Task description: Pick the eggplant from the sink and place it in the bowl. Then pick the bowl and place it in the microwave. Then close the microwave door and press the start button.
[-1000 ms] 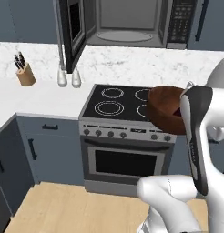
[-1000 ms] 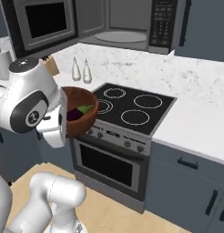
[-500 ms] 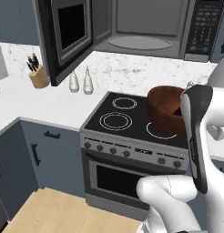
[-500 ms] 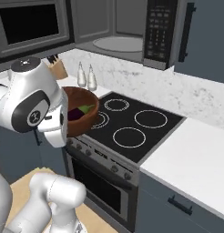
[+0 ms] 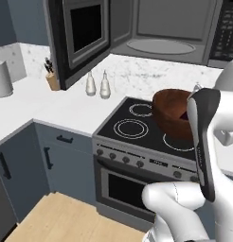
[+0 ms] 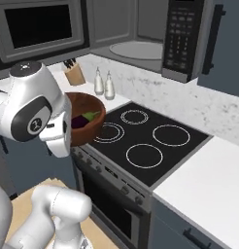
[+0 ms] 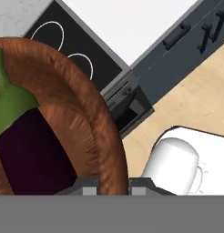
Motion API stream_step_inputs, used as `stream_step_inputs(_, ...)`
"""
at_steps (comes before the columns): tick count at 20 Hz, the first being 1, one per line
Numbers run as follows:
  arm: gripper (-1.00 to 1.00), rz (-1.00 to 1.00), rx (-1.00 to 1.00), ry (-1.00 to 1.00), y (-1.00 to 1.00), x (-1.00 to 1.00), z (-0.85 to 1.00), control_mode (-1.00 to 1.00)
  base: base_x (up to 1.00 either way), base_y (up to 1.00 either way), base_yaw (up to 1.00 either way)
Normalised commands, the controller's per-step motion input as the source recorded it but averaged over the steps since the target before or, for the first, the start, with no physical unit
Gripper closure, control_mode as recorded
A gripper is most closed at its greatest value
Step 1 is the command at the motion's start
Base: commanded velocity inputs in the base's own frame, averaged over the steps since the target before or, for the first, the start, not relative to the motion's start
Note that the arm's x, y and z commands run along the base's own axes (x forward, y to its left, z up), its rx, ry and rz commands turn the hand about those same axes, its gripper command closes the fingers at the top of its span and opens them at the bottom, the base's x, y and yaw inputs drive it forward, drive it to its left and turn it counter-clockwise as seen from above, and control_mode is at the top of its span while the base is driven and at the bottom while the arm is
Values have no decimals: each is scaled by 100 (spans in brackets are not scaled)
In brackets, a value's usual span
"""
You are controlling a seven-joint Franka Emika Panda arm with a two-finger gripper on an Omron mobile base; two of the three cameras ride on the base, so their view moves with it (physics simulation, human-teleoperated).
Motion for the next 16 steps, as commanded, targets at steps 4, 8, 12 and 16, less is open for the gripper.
stream_step_inputs(4, 100, 0, 0, 0, 0, 0, 0, 100, 74, 0, 12)
stream_step_inputs(8, 100, 0, 0, 0, 0, 0, 0, 100, 54, -2, 10)
stream_step_inputs(12, 100, 0, 0, 0, 0, 0, 0, 100, 70, 0, 5)
stream_step_inputs(16, 100, 0, 0, 0, 0, 0, 0, 100, 48, 0, 1)
